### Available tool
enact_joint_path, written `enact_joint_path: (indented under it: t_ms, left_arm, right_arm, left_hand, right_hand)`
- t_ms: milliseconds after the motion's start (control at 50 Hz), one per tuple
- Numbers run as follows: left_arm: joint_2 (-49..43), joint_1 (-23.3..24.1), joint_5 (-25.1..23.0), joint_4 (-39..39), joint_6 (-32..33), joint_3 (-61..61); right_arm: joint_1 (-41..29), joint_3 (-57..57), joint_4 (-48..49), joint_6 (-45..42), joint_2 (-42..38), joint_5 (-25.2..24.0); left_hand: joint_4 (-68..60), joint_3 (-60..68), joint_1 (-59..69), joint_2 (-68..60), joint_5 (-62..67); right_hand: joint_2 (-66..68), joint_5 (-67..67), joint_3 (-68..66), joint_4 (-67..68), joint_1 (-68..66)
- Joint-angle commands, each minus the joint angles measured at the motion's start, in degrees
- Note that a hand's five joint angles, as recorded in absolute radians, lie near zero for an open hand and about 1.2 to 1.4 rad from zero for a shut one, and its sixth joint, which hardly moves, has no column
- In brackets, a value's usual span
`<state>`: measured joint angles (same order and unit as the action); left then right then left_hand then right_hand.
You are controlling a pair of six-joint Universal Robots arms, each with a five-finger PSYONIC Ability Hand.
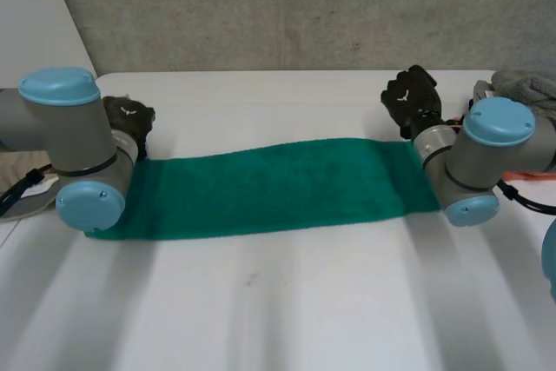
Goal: Fold the laundry.
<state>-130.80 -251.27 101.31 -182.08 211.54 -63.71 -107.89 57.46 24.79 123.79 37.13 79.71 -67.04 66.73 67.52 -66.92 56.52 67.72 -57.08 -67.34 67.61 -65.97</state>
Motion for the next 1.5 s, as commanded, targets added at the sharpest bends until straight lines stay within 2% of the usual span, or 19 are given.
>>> enact_joint_path:
  t_ms: [20,60,100,120,220,300,460,520,540,580,640,760,780,840,900,1180,1240,1300,1500]
  left_arm:
    - [1.08,0.79,-1.90,0.41,-1.30,1.03]
    - [0.64,0.70,-2.87,0.49,-1.22,1.91]
    - [-1.11,0.17,-5.06,1.11,-1.04,5.15]
    - [-1.90,-0.01,-5.60,1.72,-1.04,6.30]
    - [-8.83,-1.67,-9.28,11.80,-1.48,16.65]
    - [-14.38,-3.08,-11.22,19.64,-1.65,24.84]
    - [-21.86,-4.49,-13.07,26.07,-1.13,36.10]
    - [-22.92,-4.67,-13.42,26.25,-1.04,37.34]
    - [-23.01,-4.67,-13.68,26.25,-1.13,37.43]
    - [-22.92,-4.49,-14.04,26.25,-1.30,37.34]
    - [-22.83,-3.88,-13.95,26.77,-0.78,37.25]
    - [-21.43,-3.52,-12.28,28.27,0.63,37.25]
    - [-20.90,-3.78,-12.28,28.27,1.07,37.25]
    - [-20.37,-3.96,-12.46,28.44,1.59,37.25]
    - [-20.37,-3.87,-12.28,28.44,1.68,37.25]
    - [-24.15,-3.70,-12.10,29.23,2.65,37.86]
    - [-24.94,-3.61,-12.37,29.41,3.35,38.31]
    - [-24.68,-3.44,-11.84,29.76,3.71,38.48]
    - [-9.05,-0.63,-12.01,29.06,-1.39,28.65]
  right_arm:
    - [-1.53,-0.85,-1.49,6.10,0.57,0.88]
    - [-1.62,-1.64,-4.38,8.20,1.19,2.20]
    - [-1.71,-2.35,-6.68,9.62,1.63,2.82]
    - [-1.71,-2.96,-9.56,11.54,2.33,3.17]
    - [-1.09,-4.81,-17.66,19.71,4.53,2.82]
    - [-0.13,-4.99,-20.92,24.82,5.85,1.59]
    - [1.37,-2.45,-23.04,26.86,6.82,-0.69]
    - [2.07,-1.56,-22.95,26.06,6.90,-0.78]
    - [2.51,-1.21,-22.95,25.45,6.90,-0.78]
    - [2.86,-1.03,-22.86,24.83,6.90,-0.87]
    - [3.48,-1.29,-22.77,24.39,6.90,-0.70]
    - [4.01,-2.09,-22.77,25.53,7.78,-1.05]
    - [4.09,-2.26,-22.77,26.14,8.04,-1.05]
    - [4.01,-2.26,-22.95,26.59,8.40,-1.05]
    - [3.83,-1.91,-23.03,26.59,8.57,-1.05]
    - [3.74,-1.21,-22.95,25.45,7.96,-1.05]
    - [3.83,-1.21,-22.95,25.53,7.87,-1.05]
    - [3.92,-1.30,-22.77,25.80,7.96,-1.05]
    - [3.66,-4.98,-22.24,28.78,6.47,-1.05]
  left_hand:
    - [-12.96,13.27,12.48,-13.08,13.48]
    - [-5.63,5.94,5.15,-5.75,6.15]
    - [18.87,-18.57,-19.35,18.76,-18.35]
    - [22.64,-22.33,-23.12,22.53,-22.12]
    - [37.78,-37.47,-38.26,37.66,-37.26]
    - [40.51,-40.20,-40.99,40.40,-39.99]
    - [37.16,-36.85,-37.64,37.04,-36.64]
    - [22.90,-22.59,-23.38,22.79,-22.38]
    - [10.03,-9.72,-10.51,9.91,-9.51]
    - [-2.32,2.63,1.84,-2.44,2.84]
    - [-12.95,13.26,12.47,-13.07,13.47]
    - [-12.96,13.27,12.48,-13.08,13.48]
    - [-7.65,7.96,7.17,-7.77,8.17]
    - [34.83,-34.52,-35.31,34.71,-34.31]
    - [34.96,-34.65,-35.44,34.84,-34.44]
    - [25.72,-25.42,-26.20,25.61,-25.20]
    - [12.13,-11.82,-12.61,12.02,-11.61]
    - [-12.88,13.19,12.40,-12.99,13.40]
    - [-12.96,13.27,12.48,-13.08,13.48]
  right_hand:
    - [12.28,-12.92,-12.66,12.39,-14.03]
    - [12.28,-12.92,-12.66,12.39,-14.03]
    - [8.59,-9.24,-8.97,8.70,-10.34]
    - [-5.77,5.12,5.39,-5.65,4.02]
    - [-32.26,31.61,31.88,-32.15,30.51]
    - [-35.34,34.69,34.96,-35.23,33.59]
    - [-34.51,33.86,34.13,-34.40,32.76]
    - [-34.34,33.69,33.96,-34.23,32.59]
    - [-34.17,33.53,33.79,-34.06,32.43]
    - [-33.84,33.19,33.46,-33.72,32.09]
    - [-33.00,32.35,32.62,-32.88,31.25]
    - [-32.83,32.18,32.45,-32.71,31.08]
    - [-31.99,31.35,31.61,-31.88,30.25]
    - [-31.82,31.17,31.44,-31.70,30.07]
    - [-31.82,31.17,31.44,-31.70,30.07]
    - [-31.99,31.34,31.61,-31.87,30.24]
    - [-31.99,31.34,31.61,-31.87,30.24]
    - [-31.99,31.34,31.61,-31.87,30.24]
    - [-38.87,38.22,38.49,-38.75,37.12]
